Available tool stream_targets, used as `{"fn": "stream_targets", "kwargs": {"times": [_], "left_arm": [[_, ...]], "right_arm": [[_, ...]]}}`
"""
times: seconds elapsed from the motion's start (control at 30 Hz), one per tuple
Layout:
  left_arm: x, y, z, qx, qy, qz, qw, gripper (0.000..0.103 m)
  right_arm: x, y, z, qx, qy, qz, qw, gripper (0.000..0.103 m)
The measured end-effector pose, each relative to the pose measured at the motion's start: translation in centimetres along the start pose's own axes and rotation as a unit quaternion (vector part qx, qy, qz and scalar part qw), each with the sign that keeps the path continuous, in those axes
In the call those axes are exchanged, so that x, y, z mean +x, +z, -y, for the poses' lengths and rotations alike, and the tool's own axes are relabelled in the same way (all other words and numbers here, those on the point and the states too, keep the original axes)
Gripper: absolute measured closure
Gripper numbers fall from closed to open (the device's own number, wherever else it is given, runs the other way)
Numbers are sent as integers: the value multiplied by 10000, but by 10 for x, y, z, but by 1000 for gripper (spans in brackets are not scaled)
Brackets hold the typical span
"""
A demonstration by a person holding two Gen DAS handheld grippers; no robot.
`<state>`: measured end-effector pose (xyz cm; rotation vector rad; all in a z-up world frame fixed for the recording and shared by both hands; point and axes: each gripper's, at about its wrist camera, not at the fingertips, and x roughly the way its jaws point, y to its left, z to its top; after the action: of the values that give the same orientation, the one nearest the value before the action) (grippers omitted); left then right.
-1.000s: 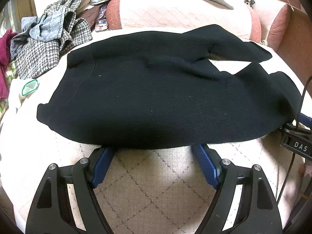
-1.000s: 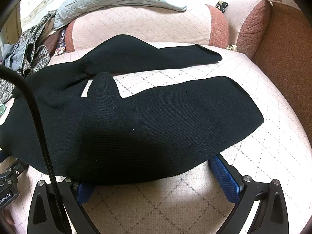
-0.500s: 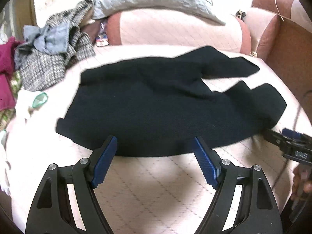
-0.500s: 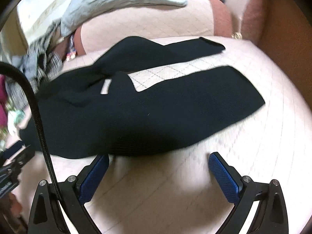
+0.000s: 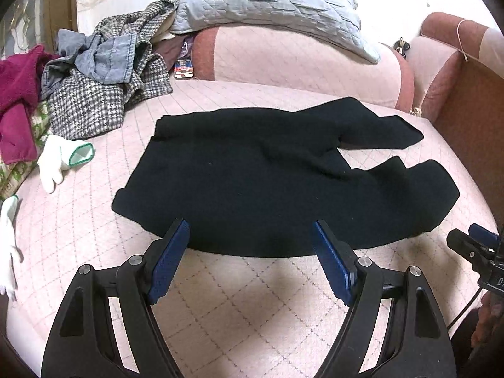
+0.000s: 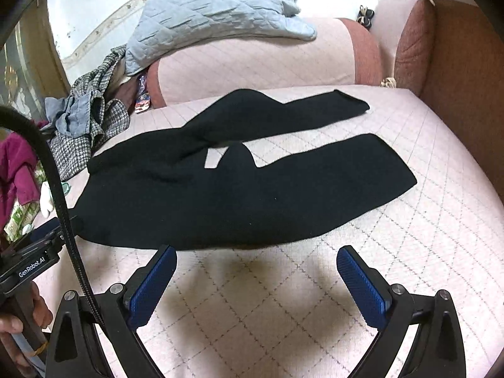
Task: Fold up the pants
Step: 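Position both grippers open at the waistband of the black pants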
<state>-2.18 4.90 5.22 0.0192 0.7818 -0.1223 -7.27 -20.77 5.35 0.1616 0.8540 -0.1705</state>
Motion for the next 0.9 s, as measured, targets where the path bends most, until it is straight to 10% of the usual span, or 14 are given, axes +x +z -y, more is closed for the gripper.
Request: {"fn": "stream_targets", "kwargs": {"times": [0.9], "left_arm": [[-7, -9, -48, -681, -218, -243, 9971, 23]], "right_arm": [[-13, -8, 7, -193, -75, 89, 9997, 1]]}}
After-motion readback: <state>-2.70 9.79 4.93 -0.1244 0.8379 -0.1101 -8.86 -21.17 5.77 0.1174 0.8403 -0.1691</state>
